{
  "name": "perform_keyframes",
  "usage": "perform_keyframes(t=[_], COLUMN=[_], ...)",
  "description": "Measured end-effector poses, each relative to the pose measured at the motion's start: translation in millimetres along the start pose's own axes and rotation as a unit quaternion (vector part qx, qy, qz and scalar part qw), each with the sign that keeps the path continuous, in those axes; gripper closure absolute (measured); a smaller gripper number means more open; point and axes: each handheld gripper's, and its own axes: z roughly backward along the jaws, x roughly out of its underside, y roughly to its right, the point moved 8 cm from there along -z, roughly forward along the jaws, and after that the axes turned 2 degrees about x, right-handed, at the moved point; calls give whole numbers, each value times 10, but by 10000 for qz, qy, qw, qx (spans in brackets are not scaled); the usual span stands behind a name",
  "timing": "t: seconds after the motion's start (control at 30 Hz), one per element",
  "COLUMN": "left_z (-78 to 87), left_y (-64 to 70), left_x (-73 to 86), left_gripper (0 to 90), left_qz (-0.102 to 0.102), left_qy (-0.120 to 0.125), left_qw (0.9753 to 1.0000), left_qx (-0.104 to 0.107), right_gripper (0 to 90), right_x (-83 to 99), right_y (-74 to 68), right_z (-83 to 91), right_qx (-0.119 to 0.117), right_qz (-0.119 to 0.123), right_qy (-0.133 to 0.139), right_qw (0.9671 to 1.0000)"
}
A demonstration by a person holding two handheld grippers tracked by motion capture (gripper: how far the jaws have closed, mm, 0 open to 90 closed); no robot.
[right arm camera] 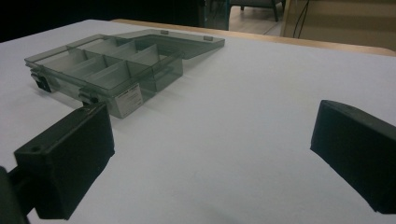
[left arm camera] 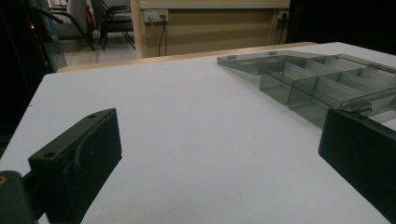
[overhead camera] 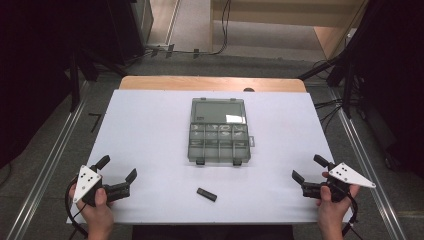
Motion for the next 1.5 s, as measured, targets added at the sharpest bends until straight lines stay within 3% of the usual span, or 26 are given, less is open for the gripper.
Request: perform_keyframes(t=[0.17, 0.6, 1.0, 1.5], left_z=[-9, -21, -30, -26], left_y=[-3, -13, -5, 3], left_x=[6, 11, 16, 12], left_gripper=[0, 0, 0, 0], left_qz=[37, 84, 19, 3], left_qy=[-6, 17, -20, -1], left_qw=[10000, 10000, 10000, 10000], left_qx=[11, -21, -45, -33], right_gripper=[0, 0, 0, 0], right_x=[-32, -273, -438, -567], right_y=[-19, -292, -684, -1027], right_z=[-21, -38, -211, -406], right_qx=[78, -374, -929, -1292], right_qz=[16, 249, 526, 720], right_qy=[7, 34, -156, -283], right_qw=[10000, 9990, 9942, 9886])
